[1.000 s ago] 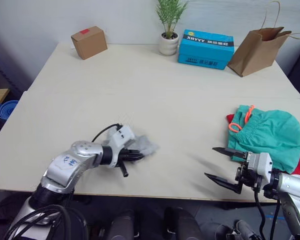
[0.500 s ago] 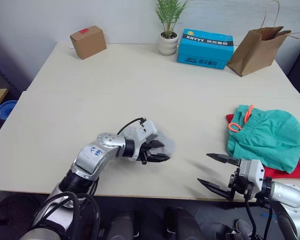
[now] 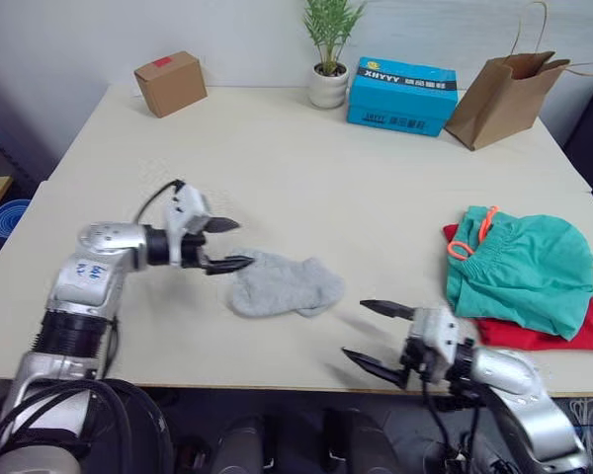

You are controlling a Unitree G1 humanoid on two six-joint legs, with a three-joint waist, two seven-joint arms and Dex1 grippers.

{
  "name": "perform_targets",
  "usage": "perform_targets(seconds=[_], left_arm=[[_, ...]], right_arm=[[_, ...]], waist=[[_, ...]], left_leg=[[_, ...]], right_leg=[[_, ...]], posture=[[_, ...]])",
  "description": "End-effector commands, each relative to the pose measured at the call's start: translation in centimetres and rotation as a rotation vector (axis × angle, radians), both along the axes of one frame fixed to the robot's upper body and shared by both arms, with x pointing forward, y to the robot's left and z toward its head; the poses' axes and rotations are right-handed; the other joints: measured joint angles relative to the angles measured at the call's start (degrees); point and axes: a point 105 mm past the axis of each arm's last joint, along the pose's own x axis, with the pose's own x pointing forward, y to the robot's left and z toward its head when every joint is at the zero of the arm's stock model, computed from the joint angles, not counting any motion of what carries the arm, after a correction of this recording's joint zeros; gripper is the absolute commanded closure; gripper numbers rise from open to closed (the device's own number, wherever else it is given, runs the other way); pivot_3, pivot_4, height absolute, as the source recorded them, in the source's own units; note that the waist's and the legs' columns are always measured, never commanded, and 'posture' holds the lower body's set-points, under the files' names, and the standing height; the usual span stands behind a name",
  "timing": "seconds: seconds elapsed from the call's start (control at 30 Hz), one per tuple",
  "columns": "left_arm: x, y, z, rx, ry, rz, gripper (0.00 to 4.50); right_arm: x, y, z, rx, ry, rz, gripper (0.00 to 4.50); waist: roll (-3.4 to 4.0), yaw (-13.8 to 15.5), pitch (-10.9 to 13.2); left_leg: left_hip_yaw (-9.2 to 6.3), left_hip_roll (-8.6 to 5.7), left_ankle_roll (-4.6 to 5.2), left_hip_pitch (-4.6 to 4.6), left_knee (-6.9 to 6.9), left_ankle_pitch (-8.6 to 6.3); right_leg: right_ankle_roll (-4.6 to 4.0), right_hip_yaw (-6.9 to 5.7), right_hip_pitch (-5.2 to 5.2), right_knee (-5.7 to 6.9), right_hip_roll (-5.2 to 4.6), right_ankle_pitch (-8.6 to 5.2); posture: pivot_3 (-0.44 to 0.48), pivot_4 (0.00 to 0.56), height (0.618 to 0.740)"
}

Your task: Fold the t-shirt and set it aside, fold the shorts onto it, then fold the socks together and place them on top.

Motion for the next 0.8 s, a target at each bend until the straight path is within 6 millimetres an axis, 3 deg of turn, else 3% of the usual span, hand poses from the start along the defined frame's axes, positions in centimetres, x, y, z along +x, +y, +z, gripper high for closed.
perform_targets(seconds=[0.03, 0.1, 0.23, 0.37, 0.53, 0.63, 0.73, 0.8], left_arm=[[1.2, 0.8, 0.0, 0.020, -0.069, 0.025, 0.06], [1.8, 0.7, -0.4, -0.007, -0.076, 0.040, 0.06], [2.2, 0.1, -0.9, -0.038, -0.068, 0.023, 0.00], [3.3, 0.4, -1.4, 0.015, -0.067, 0.071, 0.00], [4.8, 0.7, -0.3, -0.068, -0.072, 0.156, 0.00], [4.7, 0.5, -1.3, -0.024, -0.048, 0.133, 0.61], [5.1, 0.1, -1.6, -0.021, -0.034, 0.148, 1.56], [5.4, 0.1, -1.7, -0.007, -0.035, 0.161, 2.18]], right_arm=[[0.7, 1.0, -0.2, 0.001, 0.010, -0.023, 0.00], [1.0, 1.8, -0.7, -0.021, 0.021, -0.020, 0.00], [0.9, 2.6, -0.7, -0.019, 0.038, -0.012, 0.88], [0.0, 3.0, -0.7, -0.013, 0.071, 0.039, 0.88], [-0.3, 3.4, -0.6, -0.012, 0.073, 0.068, 0.88], [-0.3, 3.5, -0.9, -0.029, 0.082, 0.077, 0.90], [-0.1, 3.8, -1.1, -0.038, 0.099, 0.084, 0.90], [0.1, 3.9, -1.3, -0.048, 0.101, 0.089, 1.26]], waist=[[-0.05, 0.4, 0.0], [-0.06, 0.6, 0.0], [-0.08, 0.2, 0.0], [-0.11, 0.1, 0.0], [-0.17, 0.0, 0.0], [-0.18, -0.3, 0.0], [-0.23, -0.6, 0.1], [-0.30, -0.9, 0.1]], left_leg=[[-0.01, 0.00, 0.02, -0.09, 0.07, -0.01], [-0.02, -0.01, 0.12, -0.28, 0.24, -0.07], [-0.04, 0.00, 0.30, -0.50, 0.65, -0.23], [-0.04, 0.00, 0.36, -0.51, 0.74, -0.27], [-0.04, 0.02, 0.35, -0.50, 0.75, -0.26], [-0.03, 0.01, 0.36, -0.50, 0.76, -0.26], [-0.02, 0.01, 0.36, -0.50, 0.77, -0.26], [-0.02, 0.01, 0.36, -0.50, 0.81, -0.25]], right_leg=[[0.00, -0.03, -0.03, -0.01, 0.00, 0.00], [0.01, -0.06, -0.10, -0.01, -0.02, 0.01], [0.12, -0.09, -0.12, 0.01, -0.02, 0.06], [0.18, -0.08, -0.11, 0.08, -0.02, 0.10], [0.19, -0.11, -0.12, 0.17, -0.01, 0.10], [0.19, -0.11, -0.12, 0.20, -0.01, 0.10], [0.19, -0.13, -0.12, 0.22, 0.01, 0.10], [0.19, -0.13, -0.12, 0.22, 0.01, 0.10]], posture=[[0.000, 0.150, 0.740], [0.000, 0.150, 0.740], [0.000, 0.150, 0.740], [0.000, 0.150, 0.740], [0.000, 0.150, 0.740], [0.000, 0.150, 0.740], [0.000, 0.150, 0.740], [0.000, 0.150, 0.740]])
